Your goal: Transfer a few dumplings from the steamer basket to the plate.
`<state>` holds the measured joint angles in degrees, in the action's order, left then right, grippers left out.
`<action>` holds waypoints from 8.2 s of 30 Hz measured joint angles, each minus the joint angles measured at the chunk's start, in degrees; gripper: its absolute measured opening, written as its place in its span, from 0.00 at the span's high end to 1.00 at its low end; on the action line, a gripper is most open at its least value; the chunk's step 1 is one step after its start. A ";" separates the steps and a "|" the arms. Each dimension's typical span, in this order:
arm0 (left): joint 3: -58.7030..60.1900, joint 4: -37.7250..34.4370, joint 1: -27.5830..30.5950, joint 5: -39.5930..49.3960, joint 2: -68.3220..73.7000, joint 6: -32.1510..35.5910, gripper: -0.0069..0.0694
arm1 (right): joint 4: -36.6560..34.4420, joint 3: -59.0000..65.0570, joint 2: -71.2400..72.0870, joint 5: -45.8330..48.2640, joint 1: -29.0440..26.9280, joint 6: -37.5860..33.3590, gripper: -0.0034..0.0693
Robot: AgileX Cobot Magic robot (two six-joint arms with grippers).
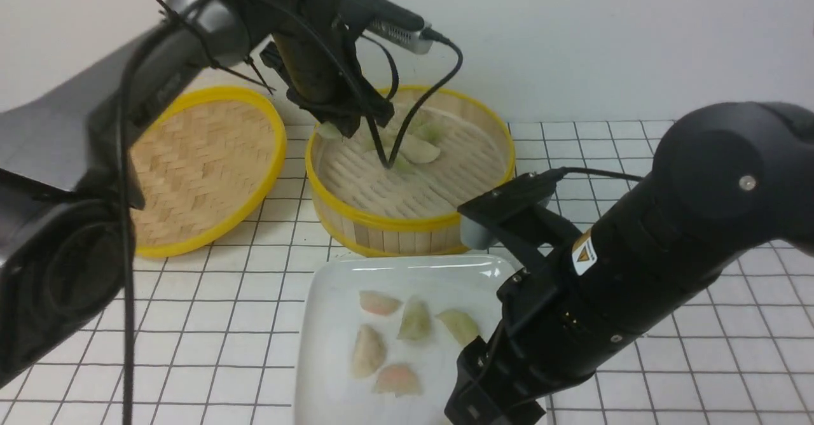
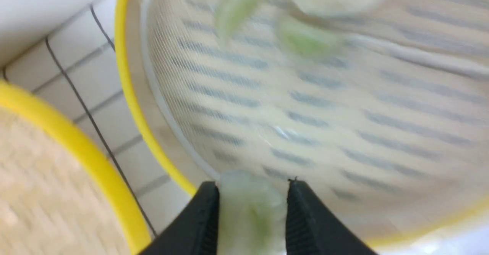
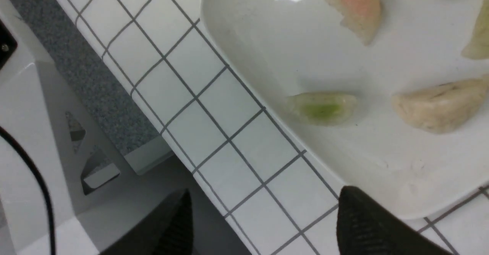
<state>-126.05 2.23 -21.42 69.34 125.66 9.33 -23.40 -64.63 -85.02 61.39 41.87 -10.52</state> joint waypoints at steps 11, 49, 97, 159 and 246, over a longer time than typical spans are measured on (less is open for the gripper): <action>39.60 -15.52 -1.09 0.98 -25.73 -0.11 0.65 | 21.09 0.00 8.33 3.03 -1.13 10.99 0.56; 55.47 -16.32 -13.06 -22.23 -40.91 1.81 0.90 | 48.67 8.33 63.22 -12.10 -13.36 40.63 0.97; 92.46 -15.55 -13.06 -54.33 -86.75 -2.38 0.92 | 77.16 34.26 86.08 -45.68 -13.36 66.60 0.97; 127.59 -4.89 20.70 -47.24 -126.23 -7.67 0.92 | 42.81 34.26 86.15 -40.75 -12.56 34.88 0.97; 127.59 -4.91 20.70 -47.24 -126.23 -7.67 0.92 | 26.56 65.75 85.98 -38.62 -42.44 16.65 0.97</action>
<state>1.53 -2.68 -0.72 22.10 -0.57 1.66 3.16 1.11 0.97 22.77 -0.58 6.14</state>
